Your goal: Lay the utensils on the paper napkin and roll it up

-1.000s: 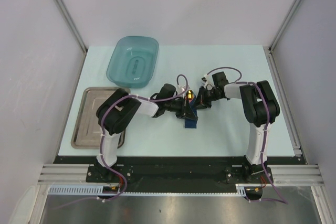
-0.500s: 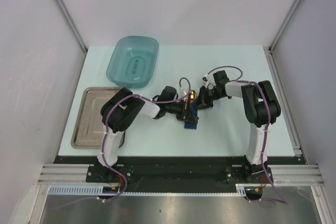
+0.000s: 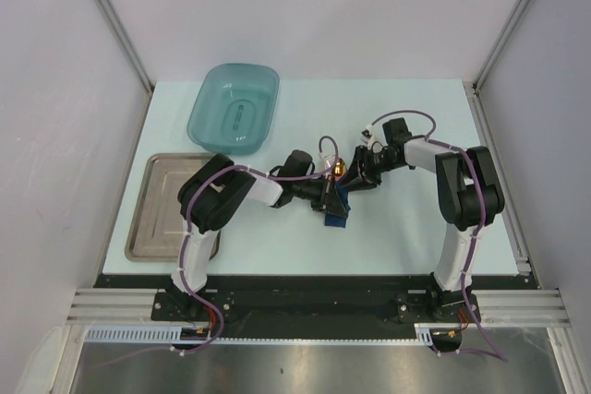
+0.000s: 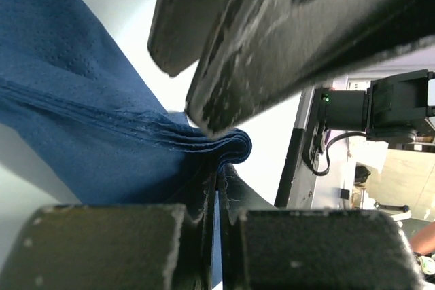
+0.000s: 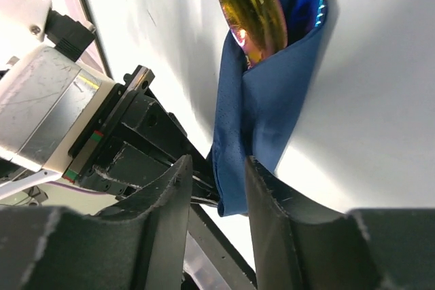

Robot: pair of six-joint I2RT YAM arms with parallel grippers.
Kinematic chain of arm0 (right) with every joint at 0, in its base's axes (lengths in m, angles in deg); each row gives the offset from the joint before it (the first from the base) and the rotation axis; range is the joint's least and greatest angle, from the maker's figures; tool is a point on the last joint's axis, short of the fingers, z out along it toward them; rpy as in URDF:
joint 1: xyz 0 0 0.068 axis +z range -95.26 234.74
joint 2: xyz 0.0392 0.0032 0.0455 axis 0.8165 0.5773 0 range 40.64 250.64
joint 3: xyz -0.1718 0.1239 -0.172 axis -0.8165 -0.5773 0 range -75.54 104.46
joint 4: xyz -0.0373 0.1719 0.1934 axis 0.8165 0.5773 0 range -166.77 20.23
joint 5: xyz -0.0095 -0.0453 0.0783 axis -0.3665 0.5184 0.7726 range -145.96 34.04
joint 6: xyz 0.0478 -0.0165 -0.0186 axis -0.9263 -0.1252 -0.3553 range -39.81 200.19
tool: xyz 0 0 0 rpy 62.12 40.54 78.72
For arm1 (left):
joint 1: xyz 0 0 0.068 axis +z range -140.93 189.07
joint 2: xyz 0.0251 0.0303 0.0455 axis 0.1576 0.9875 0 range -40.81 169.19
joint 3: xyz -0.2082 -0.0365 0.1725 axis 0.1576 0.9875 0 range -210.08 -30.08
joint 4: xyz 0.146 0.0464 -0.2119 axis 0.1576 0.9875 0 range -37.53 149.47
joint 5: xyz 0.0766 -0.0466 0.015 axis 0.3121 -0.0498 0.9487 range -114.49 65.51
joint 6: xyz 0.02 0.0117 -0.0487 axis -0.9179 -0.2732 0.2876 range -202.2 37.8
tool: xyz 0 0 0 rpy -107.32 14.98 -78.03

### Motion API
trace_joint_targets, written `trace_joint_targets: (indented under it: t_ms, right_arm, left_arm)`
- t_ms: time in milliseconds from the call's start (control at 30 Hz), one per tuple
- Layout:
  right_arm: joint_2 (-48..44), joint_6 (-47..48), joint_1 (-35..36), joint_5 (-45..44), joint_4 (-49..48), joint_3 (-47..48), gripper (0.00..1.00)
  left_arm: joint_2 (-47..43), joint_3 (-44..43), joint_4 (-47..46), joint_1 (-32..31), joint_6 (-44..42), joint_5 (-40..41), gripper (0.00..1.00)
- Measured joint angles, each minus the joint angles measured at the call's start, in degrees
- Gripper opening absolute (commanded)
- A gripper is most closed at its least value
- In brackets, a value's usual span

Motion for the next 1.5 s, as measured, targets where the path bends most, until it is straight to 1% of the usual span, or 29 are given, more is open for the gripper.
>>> trace_joint_targets:
  t_ms: [333, 433, 467, 567, 633, 667, 733, 767, 867, 1033, 1200, 1333, 1500]
  right_arm:
    - [0.7, 1.3, 2.4, -2.6, -0.1, 0.0, 0.41]
    - [1.6, 2.0, 3.0, -3.7, -0.1, 0.0, 0.30]
    - [1.7, 2.3, 3.1, -4.0, -0.1, 0.0, 0.20]
    - [1.7, 3.7, 3.4, -5.7, 0.0, 0.0, 0.07]
    - [1.7, 4.4, 3.4, -6.9, 0.1, 0.0, 0.01]
    - [1.7, 4.6, 3.5, -7.1, 0.2, 0.0, 0.00]
    - [1.7, 4.9, 3.4, -7.4, 0.2, 0.0, 0.00]
    - [1.7, 4.9, 3.4, -7.5, 0.2, 0.0, 0.00]
    - [1.7, 5.2, 3.4, -7.5, 0.2, 0.0, 0.00]
    - [1.7, 5.5, 3.3, -7.4, -0.2, -0.3, 0.00]
    - [1.7, 5.6, 2.9, -6.6, -1.0, -0.8, 0.00]
    - [1.7, 5.6, 2.5, -5.7, -1.7, -1.3, 0.00]
    - [1.7, 5.6, 2.2, -5.2, -1.8, -1.4, 0.00]
  left_arm:
    - [0.0, -0.3, 0.6, 0.0, -2.0, -0.4, 0.02]
    - [0.0, -0.6, 1.2, 0.0, -2.4, -0.5, 0.03]
    - [0.0, -0.7, 1.4, -0.1, -2.6, -0.5, 0.04]
    - [0.0, -0.7, 1.6, -0.1, -3.1, -0.5, 0.11]
    - [-0.1, -0.6, 1.4, -0.1, -3.1, -0.5, 0.14]
    - [-0.4, -0.2, 1.2, 0.0, -3.1, -0.4, 0.18]
    - [-1.3, 1.0, 0.6, 0.2, -2.9, -0.5, 0.22]
    - [-2.1, 1.9, 0.4, 0.4, -2.8, -0.5, 0.27]
    - [-4.6, 4.4, 0.2, 1.2, -2.0, -0.7, 0.36]
    - [-9.6, 8.1, 0.1, 3.1, 0.7, -1.1, 0.36]
    - [-13.6, 9.8, -0.2, 4.9, 3.1, -1.0, 0.27]
    - [-13.7, 9.8, 0.3, 5.3, 3.3, 0.2, 0.19]
    - [-11.4, 7.9, 0.6, 4.0, 3.1, 0.2, 0.16]
